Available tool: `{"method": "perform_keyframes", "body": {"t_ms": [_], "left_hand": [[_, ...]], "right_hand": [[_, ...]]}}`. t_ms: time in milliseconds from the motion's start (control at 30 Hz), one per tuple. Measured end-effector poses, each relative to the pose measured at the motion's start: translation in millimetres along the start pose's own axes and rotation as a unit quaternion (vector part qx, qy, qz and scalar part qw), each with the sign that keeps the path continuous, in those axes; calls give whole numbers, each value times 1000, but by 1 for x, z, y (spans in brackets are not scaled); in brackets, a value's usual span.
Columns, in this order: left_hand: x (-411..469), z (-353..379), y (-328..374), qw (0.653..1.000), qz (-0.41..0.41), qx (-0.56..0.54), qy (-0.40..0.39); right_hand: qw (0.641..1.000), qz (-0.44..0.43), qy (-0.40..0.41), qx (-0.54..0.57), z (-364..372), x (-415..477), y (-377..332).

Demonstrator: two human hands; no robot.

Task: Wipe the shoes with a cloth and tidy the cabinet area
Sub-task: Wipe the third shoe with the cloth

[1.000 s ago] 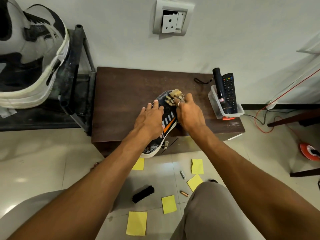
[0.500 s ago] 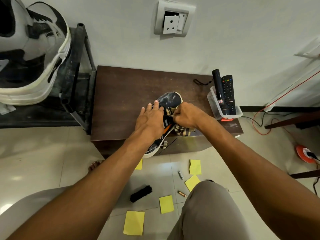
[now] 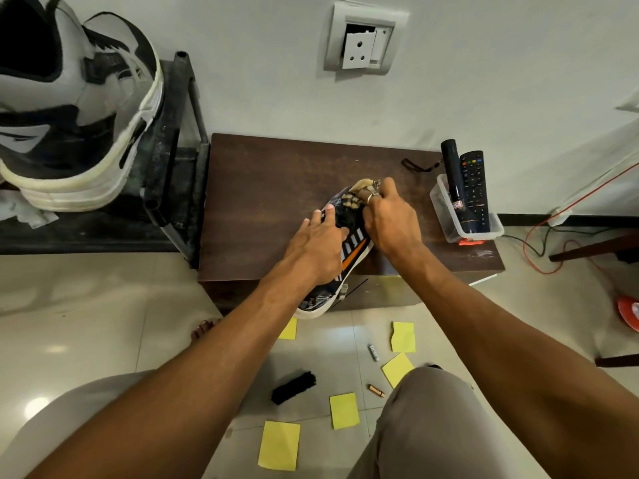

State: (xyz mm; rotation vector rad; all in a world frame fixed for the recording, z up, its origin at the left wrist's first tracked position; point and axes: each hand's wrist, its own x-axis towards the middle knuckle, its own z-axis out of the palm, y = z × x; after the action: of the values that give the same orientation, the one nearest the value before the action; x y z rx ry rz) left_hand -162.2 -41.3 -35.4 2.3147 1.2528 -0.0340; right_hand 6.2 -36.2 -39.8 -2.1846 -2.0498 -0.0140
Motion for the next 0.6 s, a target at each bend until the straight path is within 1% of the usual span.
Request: {"method": "perform_keyframes", "body": {"t_ms": [100,167,267,333,400,500,533,567,600], "left_hand": [[0,2,4,1000,-10,16,14],[0,2,6,1000,-17,16,12],[0,-1,9,1000,-26,8,10],[-1,-2,10,999,-32,5,7],[-2,-2,10,999,-33,8,9],[-4,-3,10,1000,-25,10,3],[-5,-4,10,1000,-21,8,0],[-5,-4,9,1000,-20,4,-1],[-4,-4,9,1000,-21,1,-1]], "right_hand": [[999,16,11,47,-1,0,4],[998,25,-27,48,-3,5,2],[992,24,-121,17,-14,12,-2],[982,33,-186,12,-24,12,-5],[965,38,-256,33,-32,12,-4],[928,44,-355,101,-44,17,3],[923,46,-366,107,-49,20,5],[927,54,-355,109,-52,22,7],[941,61,-316,107,-51,25,8]]}}
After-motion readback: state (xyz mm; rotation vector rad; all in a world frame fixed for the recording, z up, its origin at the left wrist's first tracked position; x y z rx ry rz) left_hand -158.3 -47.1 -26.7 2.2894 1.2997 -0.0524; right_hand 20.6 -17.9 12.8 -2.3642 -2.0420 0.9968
